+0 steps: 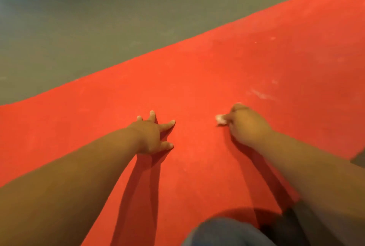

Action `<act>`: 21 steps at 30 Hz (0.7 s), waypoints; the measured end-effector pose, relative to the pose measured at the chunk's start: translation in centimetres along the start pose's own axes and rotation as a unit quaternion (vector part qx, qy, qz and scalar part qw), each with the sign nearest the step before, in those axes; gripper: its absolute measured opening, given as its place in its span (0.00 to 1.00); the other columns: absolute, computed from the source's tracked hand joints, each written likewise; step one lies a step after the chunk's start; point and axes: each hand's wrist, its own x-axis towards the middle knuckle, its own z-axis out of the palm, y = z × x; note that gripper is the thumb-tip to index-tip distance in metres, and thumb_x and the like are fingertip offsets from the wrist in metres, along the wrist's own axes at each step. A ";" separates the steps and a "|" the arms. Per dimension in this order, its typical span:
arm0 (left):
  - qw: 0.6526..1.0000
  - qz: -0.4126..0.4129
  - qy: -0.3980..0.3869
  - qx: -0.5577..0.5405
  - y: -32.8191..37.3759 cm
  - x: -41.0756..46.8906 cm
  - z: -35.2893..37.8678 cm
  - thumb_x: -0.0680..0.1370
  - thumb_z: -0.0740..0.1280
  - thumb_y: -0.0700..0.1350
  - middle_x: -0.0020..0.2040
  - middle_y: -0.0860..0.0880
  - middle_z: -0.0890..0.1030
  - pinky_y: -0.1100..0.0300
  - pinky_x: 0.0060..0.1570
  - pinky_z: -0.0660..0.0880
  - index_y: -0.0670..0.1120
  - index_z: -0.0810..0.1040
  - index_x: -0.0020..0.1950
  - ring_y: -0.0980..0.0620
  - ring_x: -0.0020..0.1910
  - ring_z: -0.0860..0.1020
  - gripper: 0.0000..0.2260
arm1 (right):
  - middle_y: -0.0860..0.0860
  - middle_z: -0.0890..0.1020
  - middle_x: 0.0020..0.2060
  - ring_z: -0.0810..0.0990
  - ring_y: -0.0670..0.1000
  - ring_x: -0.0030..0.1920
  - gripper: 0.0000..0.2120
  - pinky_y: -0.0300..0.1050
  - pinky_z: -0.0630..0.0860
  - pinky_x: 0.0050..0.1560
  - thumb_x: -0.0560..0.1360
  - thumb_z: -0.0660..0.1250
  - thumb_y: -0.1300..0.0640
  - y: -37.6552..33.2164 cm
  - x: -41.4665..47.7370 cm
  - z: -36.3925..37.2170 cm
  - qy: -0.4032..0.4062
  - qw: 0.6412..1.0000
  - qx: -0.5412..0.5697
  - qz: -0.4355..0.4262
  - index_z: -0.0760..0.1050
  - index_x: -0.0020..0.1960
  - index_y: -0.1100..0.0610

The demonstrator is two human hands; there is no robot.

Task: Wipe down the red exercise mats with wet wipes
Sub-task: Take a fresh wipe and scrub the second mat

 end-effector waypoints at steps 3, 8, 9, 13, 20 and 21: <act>1.000 0.017 -0.006 0.008 2.8 -1.4 0.2 0.74 0.58 0.70 0.78 0.40 0.40 0.43 0.71 0.56 0.68 0.41 0.74 0.27 0.73 0.50 0.36 | 0.57 0.77 0.50 0.78 0.59 0.52 0.16 0.46 0.71 0.52 0.74 0.61 0.62 1.1 -4.0 0.2 0.021 0.999 -0.009 0.048 0.81 0.56 0.50; 0.999 0.031 -0.030 0.005 5.9 -3.4 -0.3 0.75 0.60 0.67 0.77 0.36 0.43 0.48 0.72 0.56 0.64 0.47 0.76 0.31 0.74 0.54 0.35 | 0.52 0.80 0.51 0.78 0.54 0.52 0.16 0.42 0.70 0.49 0.71 0.63 0.62 -1.4 -10.2 0.9 -0.094 0.994 0.048 -0.024 0.81 0.55 0.53; 0.998 0.046 -0.031 0.000 6.7 -3.9 -0.5 0.75 0.61 0.67 0.77 0.36 0.47 0.51 0.71 0.58 0.62 0.50 0.77 0.34 0.74 0.58 0.34 | 0.52 0.81 0.50 0.79 0.52 0.50 0.14 0.41 0.70 0.47 0.71 0.65 0.61 -1.3 -10.7 0.4 -0.092 0.992 0.083 0.010 0.80 0.55 0.54; 0.972 0.125 -0.009 -0.201 11.4 -5.3 -1.8 0.76 0.68 0.57 0.66 0.46 0.76 0.61 0.59 0.70 0.51 0.68 0.73 0.49 0.62 0.76 0.27 | 0.54 0.78 0.32 0.74 0.48 0.30 0.07 0.42 0.69 0.32 0.71 0.67 0.67 0.5 -12.3 -2.0 -0.020 0.887 0.418 0.194 0.75 0.43 0.57; 0.788 0.093 0.101 -0.600 21.8 -8.1 -3.8 0.74 0.69 0.35 0.33 0.45 0.77 0.61 0.32 0.73 0.40 0.81 0.48 0.52 0.30 0.74 0.04 | 0.59 0.82 0.38 0.82 0.51 0.34 0.06 0.39 0.79 0.32 0.75 0.63 0.70 3.9 -14.3 -5.7 0.032 0.631 0.733 0.254 0.78 0.44 0.67; 0.775 0.081 0.120 -0.615 22.7 -8.6 -3.9 0.74 0.69 0.35 0.33 0.44 0.77 0.59 0.34 0.72 0.38 0.81 0.45 0.50 0.31 0.73 0.02 | 0.59 0.82 0.39 0.82 0.51 0.36 0.05 0.39 0.80 0.34 0.75 0.63 0.69 4.3 -14.6 -6.4 0.025 0.604 0.760 0.238 0.78 0.46 0.68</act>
